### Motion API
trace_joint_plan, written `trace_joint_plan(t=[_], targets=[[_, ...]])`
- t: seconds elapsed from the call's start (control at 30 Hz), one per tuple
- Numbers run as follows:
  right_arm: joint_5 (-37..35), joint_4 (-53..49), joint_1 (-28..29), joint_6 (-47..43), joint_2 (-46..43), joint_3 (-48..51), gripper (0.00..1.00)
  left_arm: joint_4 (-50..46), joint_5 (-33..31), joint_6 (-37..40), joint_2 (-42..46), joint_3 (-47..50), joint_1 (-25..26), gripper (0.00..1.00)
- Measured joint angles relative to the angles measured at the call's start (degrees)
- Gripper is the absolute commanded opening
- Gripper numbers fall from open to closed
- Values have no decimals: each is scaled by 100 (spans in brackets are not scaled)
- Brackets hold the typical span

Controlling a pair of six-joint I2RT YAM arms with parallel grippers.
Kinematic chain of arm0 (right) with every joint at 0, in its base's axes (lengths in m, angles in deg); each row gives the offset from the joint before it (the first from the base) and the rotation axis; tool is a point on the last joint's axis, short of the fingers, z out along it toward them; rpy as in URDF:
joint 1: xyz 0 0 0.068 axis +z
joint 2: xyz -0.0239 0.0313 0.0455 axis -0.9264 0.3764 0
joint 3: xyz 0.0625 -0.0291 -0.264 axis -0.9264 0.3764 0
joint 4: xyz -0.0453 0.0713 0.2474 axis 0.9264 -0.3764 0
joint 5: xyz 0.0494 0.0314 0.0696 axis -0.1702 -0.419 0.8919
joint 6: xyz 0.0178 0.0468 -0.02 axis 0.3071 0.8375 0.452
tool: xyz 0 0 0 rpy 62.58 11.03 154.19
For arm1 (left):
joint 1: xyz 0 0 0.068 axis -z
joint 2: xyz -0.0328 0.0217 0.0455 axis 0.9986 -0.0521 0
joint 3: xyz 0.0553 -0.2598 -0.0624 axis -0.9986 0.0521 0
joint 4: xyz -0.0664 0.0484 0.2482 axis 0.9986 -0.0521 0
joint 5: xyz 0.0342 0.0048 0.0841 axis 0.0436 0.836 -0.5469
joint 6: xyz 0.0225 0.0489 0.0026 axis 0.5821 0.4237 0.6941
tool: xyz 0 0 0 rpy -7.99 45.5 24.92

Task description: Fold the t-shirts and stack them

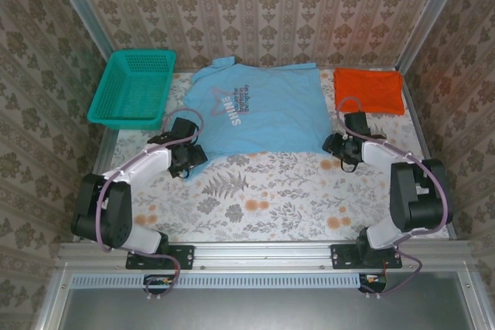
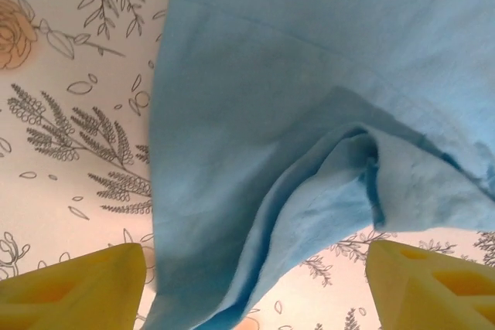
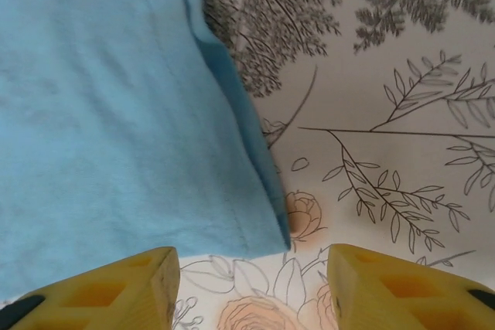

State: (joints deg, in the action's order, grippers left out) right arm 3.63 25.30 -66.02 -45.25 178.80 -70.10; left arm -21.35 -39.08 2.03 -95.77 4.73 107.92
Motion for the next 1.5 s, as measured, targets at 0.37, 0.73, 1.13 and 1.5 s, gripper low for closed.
trace_joint_plan(t=[0.37,0.73,1.13,1.5], targets=[[98,-22,-20,-4,566,-299,43,186,-13,-518,146,581,11,66],[35,-629,-136,-9,892,-756,13,-28,909,-651,-341,514,-964,6],[118,-907,-125,293,586,-636,0,-907,1484,-125,-822,-208,-136,0],[-74,-2179,-599,1064,-1950,577,0,-2509,1390,-2,-595,-431,87,37]])
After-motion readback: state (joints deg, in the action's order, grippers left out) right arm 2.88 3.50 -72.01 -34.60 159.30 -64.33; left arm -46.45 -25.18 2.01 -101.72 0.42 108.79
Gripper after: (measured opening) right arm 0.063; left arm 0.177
